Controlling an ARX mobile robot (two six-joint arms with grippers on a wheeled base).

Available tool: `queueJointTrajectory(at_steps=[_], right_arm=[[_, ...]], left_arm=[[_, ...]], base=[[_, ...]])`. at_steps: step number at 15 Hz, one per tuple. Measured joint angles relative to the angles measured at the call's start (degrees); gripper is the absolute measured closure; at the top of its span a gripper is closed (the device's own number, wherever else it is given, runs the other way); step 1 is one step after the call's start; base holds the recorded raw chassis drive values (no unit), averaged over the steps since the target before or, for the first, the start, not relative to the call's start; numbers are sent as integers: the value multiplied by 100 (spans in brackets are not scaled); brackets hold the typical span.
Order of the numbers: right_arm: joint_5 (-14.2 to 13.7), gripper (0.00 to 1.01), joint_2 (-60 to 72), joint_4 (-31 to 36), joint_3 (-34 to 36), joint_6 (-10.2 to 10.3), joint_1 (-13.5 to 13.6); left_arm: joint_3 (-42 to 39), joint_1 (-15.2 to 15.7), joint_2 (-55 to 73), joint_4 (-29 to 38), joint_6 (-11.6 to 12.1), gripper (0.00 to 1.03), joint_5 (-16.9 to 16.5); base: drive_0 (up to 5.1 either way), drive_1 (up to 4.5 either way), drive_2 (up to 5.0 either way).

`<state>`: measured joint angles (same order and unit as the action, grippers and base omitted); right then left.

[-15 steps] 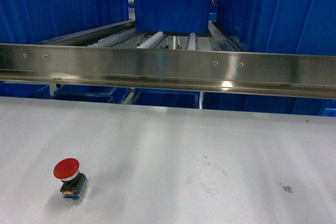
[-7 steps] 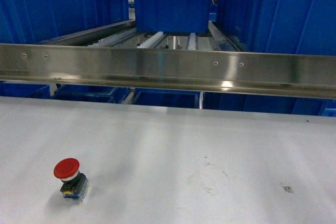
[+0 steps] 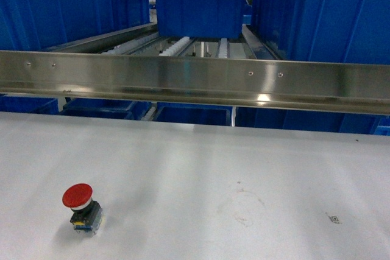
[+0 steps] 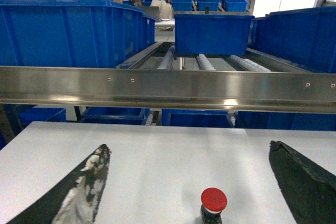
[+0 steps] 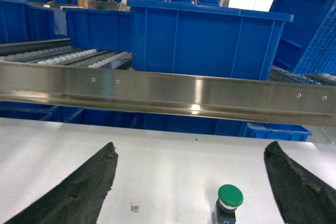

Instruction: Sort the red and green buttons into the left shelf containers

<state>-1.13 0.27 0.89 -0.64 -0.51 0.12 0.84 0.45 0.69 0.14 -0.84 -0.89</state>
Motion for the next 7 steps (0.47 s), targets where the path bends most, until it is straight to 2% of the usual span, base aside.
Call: queueJointTrajectory(at_steps=[1,2,3,4,5,6,7], right_arm=[[24,9,4,20,2,-33,-4],[-22,3,144,302,2,-63,46],[-42,3,407,573,2,-81,101],[-15,3,1034,1244,2,-87,94],[24,3,2044,2118,-2,-170,94],[107,3,3178,2994,-37,-289,28],[146,3,4402,3700,-258,-310,-111]], left_arm=[[0,131,50,210,4,3,-195],[0,299,341,551,0,5,-363],[0,308,699,918,7,5,-389],[2,236,1202,1458,52,5,-389],[13,28,2081,2234,116,5,-380],[63,-166,3119,3077,125,5,-337],[289,-367,4247,3899,118,5,-262]], base=[[0,0,0],[0,0,0],[0,0,0],[0,0,0],[0,0,0],[0,0,0],[0,0,0]])
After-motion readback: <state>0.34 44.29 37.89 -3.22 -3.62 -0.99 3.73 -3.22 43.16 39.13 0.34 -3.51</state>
